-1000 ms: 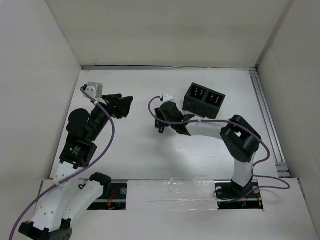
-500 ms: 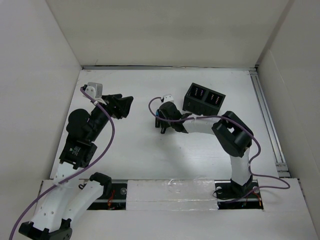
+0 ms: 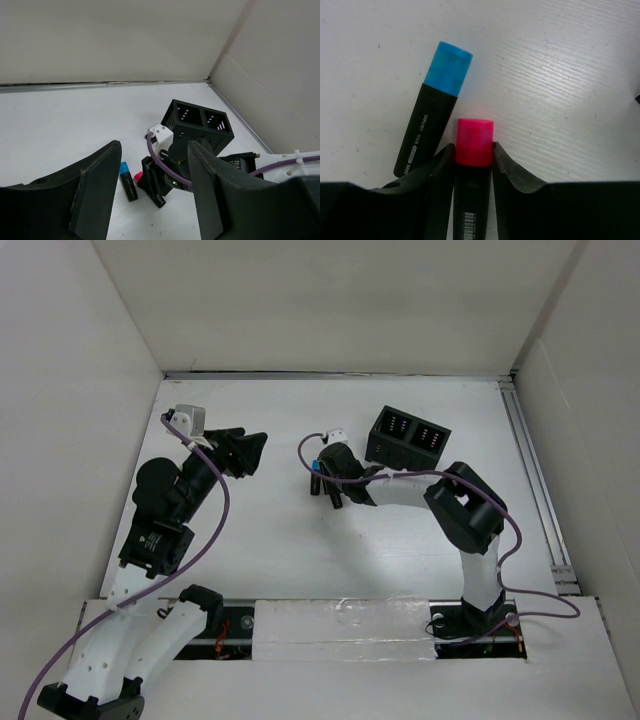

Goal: Organize the desk

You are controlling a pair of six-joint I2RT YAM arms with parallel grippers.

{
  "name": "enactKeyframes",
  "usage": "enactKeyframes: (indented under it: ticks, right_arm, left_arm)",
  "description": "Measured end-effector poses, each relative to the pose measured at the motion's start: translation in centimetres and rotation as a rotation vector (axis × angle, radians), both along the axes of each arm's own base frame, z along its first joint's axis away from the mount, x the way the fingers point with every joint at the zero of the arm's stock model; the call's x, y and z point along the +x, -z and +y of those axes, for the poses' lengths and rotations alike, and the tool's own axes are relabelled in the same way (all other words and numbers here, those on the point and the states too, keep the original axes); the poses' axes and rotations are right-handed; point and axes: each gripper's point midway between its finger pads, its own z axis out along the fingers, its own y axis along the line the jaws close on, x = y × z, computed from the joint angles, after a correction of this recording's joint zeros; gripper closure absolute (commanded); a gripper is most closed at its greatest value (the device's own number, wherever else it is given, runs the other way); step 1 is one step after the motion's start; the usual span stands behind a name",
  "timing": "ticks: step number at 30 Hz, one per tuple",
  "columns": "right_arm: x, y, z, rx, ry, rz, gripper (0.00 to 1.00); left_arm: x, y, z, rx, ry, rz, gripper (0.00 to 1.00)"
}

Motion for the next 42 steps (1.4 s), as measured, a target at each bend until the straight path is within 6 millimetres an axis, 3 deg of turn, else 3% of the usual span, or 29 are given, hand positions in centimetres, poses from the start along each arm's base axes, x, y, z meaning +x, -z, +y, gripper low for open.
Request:
enactKeyframes:
  ticks: [1, 4, 9, 12, 15, 17, 20, 23, 27, 31, 36, 42]
  right_arm:
    - [0.0, 0.0, 0.0, 0.001, 0.000, 0.000, 0.72]
    - [-0.2, 0.0, -0.2, 0.005, 0.007, -0.001, 0.80]
    - [-1.3, -1.0, -1.7, 0.003, 0.011, 0.000, 0.83]
    - [-1.4, -4.0, -2.6, 0.044, 0.021, -0.037, 0.83]
    - [-0.4, -9.3, -4.1, 0.126, 0.054, -0.120, 0.83]
    - [0.8, -12.9, -6.1, 0.180, 0.103, -0.187, 0.83]
    - [3.1, -17.8, -11.1, 0.239, 0.224, -0.298, 0.83]
    - [5.0, -20.0, -17.0, 0.247, 0.372, -0.377, 0.82]
    - [6.5, -19.2, -23.9, 0.229, 0.543, -0.401, 0.81]
    - [7.5, -16.9, -27.6, 0.212, 0.643, -0.372, 0.80]
    - [8.1, -15.1, -29.1, 0.175, 0.688, -0.350, 0.77]
    - [8.3, -15.7, -29.3, 0.140, 0.717, -0.400, 0.69]
  left_arm:
    - [0.0, 0.0, 0.0, 0.000, 0.001, 0.000, 0.48]
    - [0.0, 0.0, 0.0, 0.000, 0.003, 0.000, 0.49]
    - [-0.1, -0.1, 0.0, -0.001, 0.003, -0.003, 0.48]
    - [-0.1, -0.1, 0.0, -0.002, 0.002, -0.005, 0.49]
    - [-0.2, -0.2, 0.0, -0.002, 0.003, -0.006, 0.49]
    - [-0.2, -0.2, 0.0, -0.002, 0.002, -0.005, 0.49]
    - [-0.2, -0.2, 0.0, -0.002, 0.002, -0.007, 0.49]
    - [-0.3, -0.3, 0.1, -0.003, 0.002, -0.009, 0.49]
    - [-0.3, -0.3, 0.1, -0.004, 0.002, -0.011, 0.49]
    - [-0.3, -0.3, 0.1, -0.004, 0.002, -0.011, 0.49]
    - [-0.3, -0.3, 0.1, -0.004, 0.001, -0.012, 0.49]
    - [-0.3, -0.3, 0.1, -0.004, 0.002, -0.012, 0.49]
